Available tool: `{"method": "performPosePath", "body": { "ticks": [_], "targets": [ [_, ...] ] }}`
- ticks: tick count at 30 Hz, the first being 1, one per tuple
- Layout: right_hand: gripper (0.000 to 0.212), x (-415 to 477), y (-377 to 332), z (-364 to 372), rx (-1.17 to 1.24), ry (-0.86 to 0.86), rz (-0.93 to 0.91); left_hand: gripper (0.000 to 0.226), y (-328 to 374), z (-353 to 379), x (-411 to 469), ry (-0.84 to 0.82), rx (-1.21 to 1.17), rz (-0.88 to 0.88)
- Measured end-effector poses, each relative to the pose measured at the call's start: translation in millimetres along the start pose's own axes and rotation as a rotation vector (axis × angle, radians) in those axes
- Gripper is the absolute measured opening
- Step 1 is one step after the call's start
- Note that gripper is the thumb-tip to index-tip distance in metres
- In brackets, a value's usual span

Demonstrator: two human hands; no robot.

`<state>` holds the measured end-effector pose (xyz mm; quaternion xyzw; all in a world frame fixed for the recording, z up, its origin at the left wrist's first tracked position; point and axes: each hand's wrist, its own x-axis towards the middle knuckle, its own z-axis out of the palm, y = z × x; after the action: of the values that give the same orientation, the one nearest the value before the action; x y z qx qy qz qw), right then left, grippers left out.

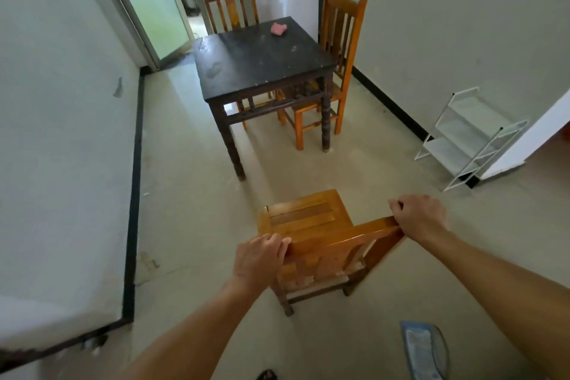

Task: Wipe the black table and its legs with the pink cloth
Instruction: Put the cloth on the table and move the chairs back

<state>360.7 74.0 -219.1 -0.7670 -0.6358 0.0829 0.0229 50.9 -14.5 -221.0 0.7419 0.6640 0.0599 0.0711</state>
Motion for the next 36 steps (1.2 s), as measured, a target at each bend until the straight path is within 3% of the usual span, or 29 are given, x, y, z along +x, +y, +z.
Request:
{"method": "performPosePath", "body": {
  "ticks": [8,16,24,30,36],
  "targets": [
    [0.047,79,-3,-14,0.003,0.005,0.014,0.041,15,-14,71,0.065,0.008,0.01],
    [0.044,160,-28,-21,-0.026,-0.022,0.011,0.04,-9,-15,166,0.089,-0.033,0.052],
    [0.045,250,-64,-26,-0.007,-0.018,0.033,0.035,-45,-11,263,0.225,-0.039,0.094],
    [0.046,333,-106,-26,-0.015,-0.046,-0.047,0.051,-74,11,323,0.236,-0.026,-0.04],
    [0.048,441,-133,-18,0.066,-0.026,-0.159,0.041,-76,8,397,0.239,0.023,-0.127]
  ]
}}
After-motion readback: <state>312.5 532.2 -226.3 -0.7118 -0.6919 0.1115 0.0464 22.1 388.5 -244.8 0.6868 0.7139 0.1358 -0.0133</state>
